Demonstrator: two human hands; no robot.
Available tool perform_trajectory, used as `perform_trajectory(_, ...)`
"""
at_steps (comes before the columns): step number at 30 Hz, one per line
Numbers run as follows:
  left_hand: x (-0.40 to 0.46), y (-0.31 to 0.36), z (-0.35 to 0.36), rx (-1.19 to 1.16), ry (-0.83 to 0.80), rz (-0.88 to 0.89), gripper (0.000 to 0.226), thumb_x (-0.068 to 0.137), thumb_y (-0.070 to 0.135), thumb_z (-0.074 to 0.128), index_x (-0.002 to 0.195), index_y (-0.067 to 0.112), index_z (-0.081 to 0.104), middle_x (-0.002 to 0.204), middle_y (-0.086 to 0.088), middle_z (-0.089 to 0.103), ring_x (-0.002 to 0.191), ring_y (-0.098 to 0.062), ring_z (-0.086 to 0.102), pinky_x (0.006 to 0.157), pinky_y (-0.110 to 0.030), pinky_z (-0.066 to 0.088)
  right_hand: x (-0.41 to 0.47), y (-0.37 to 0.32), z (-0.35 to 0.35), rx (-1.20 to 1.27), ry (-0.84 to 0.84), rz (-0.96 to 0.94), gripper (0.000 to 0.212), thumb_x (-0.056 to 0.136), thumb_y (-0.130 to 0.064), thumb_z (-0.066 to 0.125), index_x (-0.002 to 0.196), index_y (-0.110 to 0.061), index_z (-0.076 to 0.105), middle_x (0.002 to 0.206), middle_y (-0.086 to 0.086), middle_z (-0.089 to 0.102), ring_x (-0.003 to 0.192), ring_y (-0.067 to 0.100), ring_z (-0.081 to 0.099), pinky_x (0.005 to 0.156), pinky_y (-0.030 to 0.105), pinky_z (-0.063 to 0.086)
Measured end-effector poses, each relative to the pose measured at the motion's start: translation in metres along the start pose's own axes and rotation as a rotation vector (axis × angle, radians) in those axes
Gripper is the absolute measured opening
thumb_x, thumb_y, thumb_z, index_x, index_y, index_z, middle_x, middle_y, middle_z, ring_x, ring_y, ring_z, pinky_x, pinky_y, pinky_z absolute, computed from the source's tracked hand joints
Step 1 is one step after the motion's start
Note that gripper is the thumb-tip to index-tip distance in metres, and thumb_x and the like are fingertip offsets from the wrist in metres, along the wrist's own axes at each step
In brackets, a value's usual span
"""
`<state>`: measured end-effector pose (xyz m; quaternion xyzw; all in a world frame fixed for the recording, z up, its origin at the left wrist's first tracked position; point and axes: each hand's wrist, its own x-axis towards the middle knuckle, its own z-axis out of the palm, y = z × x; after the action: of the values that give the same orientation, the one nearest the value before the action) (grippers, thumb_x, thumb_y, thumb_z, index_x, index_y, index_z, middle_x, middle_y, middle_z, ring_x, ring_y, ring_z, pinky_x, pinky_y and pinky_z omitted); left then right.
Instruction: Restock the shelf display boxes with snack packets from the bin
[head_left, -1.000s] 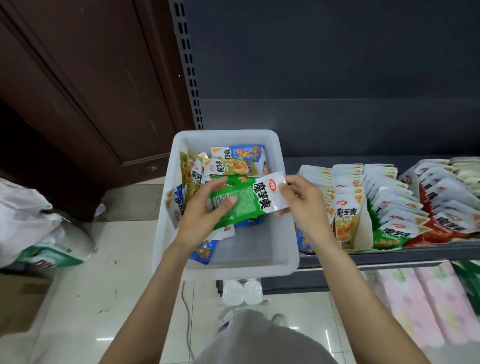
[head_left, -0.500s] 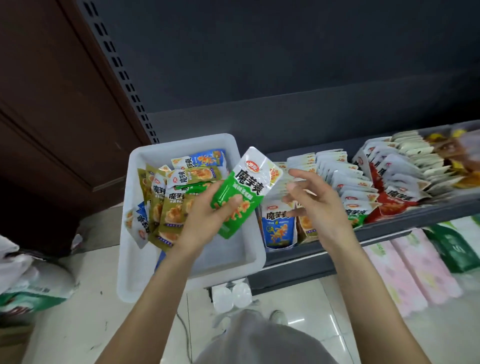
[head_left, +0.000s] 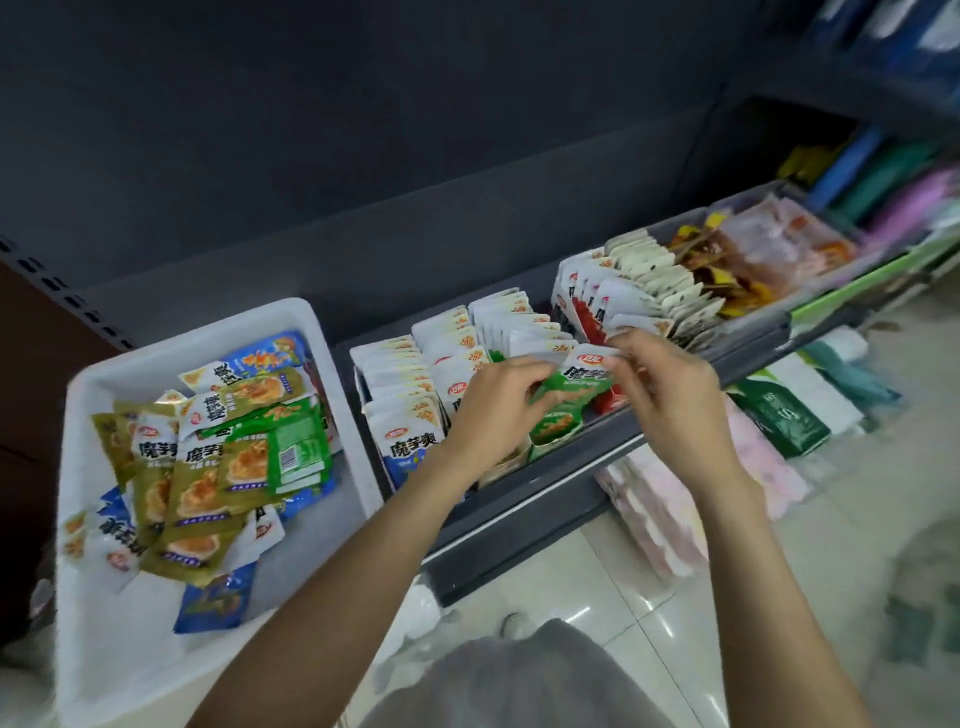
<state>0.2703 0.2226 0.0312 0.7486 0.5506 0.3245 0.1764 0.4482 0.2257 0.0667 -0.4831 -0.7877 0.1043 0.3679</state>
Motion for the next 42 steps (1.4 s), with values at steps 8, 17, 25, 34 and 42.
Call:
perform_trajectory(8,0.002,-0.014,0.016,0.066,0.099,-0.030,0.025,0.083,0.015,0.070,0.108,0.015,0.069,0.100,0.000,0.069,0.082,-0.013,0.063,0.074,-0.029,0.052,0.001,0.030,0.020,0.054,-0.003,-0.035,0.011,0.095,-0.014,0.056,0.097,-0.008,0.064,0.087,0.003,0.065,0.077,0.013,0.056,0.066,0.026,0.044)
perform_trajectory(17,-0.008,-0.022,0.035,0.069,0.033,-0.099,0.017,0.086,0.017,0.067,0.102,0.014,0.071,0.093,-0.003,0.072,0.077,-0.018,0.068,0.069,-0.036,0.057,-0.003,0.048,0.030,-0.092,-0.129,-0.185,0.019,0.097,-0.021,0.050,0.099,-0.010,0.066,0.086,0.004,0.066,0.072,0.021,0.064,0.056,0.026,0.049)
perform_trajectory(25,-0.012,-0.026,0.027,0.177,0.080,-0.096,0.020,0.087,0.023,0.066,0.105,0.016,0.068,0.090,0.001,0.072,0.076,-0.015,0.067,0.066,-0.031,0.056,0.003,0.049,0.059,-0.192,-0.245,-0.115,0.004,0.089,-0.014,0.062,0.093,-0.013,0.063,0.079,0.003,0.065,0.065,0.027,0.064,0.051,0.035,0.051)
perform_trajectory(34,0.006,-0.029,0.025,0.288,0.052,-0.257,0.020,0.094,0.029,0.054,0.108,0.018,0.062,0.089,0.004,0.072,0.080,-0.016,0.068,0.069,-0.033,0.055,-0.001,0.039,0.087,-0.022,-0.037,0.385,0.039,0.079,-0.024,0.075,0.108,-0.011,0.052,0.112,0.007,0.052,0.083,0.018,0.058,0.070,0.035,0.053)
perform_trajectory(42,-0.010,-0.018,0.003,0.115,0.106,-0.258,0.017,0.090,0.037,0.059,0.100,0.023,0.062,0.088,0.011,0.071,0.075,-0.004,0.066,0.063,-0.024,0.054,-0.023,0.021,0.069,-0.021,0.126,0.368,0.037,0.087,-0.025,0.067,0.119,-0.014,0.053,0.114,0.003,0.056,0.102,0.020,0.057,0.079,0.037,0.053)
